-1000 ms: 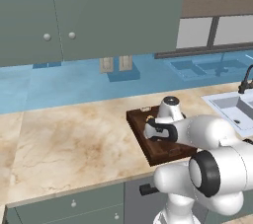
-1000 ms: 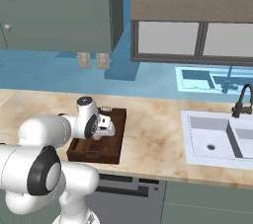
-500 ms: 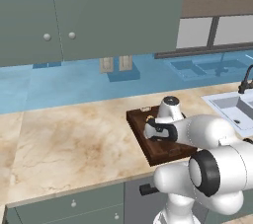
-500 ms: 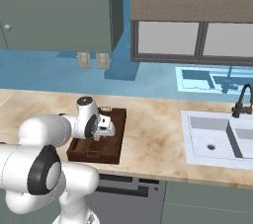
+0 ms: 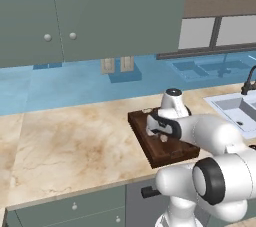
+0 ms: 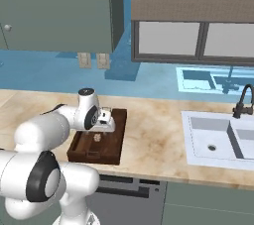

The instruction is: Move the dessert items from the plate to the tray.

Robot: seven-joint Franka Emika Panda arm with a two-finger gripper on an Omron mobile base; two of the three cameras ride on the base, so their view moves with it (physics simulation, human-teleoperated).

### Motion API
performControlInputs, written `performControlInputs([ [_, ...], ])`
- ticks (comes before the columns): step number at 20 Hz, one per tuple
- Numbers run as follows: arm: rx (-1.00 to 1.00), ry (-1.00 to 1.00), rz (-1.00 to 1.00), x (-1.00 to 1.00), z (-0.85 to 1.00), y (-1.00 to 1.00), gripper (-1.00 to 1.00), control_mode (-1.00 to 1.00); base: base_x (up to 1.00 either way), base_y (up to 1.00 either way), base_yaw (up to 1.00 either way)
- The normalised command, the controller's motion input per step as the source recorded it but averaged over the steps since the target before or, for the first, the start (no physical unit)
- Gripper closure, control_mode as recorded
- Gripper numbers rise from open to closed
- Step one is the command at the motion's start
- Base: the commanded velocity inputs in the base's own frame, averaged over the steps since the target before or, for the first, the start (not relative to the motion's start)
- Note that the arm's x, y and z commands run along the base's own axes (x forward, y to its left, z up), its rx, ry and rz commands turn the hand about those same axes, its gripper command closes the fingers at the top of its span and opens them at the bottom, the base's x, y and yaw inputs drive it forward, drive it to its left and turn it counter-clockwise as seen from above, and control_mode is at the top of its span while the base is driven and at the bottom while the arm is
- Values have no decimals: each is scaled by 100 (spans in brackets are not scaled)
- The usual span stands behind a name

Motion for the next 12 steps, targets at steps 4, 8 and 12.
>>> performControlInputs([
  [4, 0, 13, 0, 0, 63, 0, -100, -100, 0, 0, 0],
  [8, 0, 3, 0, -15, 62, 0, -100, -100, 0, 0, 0],
  [12, 0, 0, 0, -33, 19, 0, -100, -100, 0, 0, 0],
])
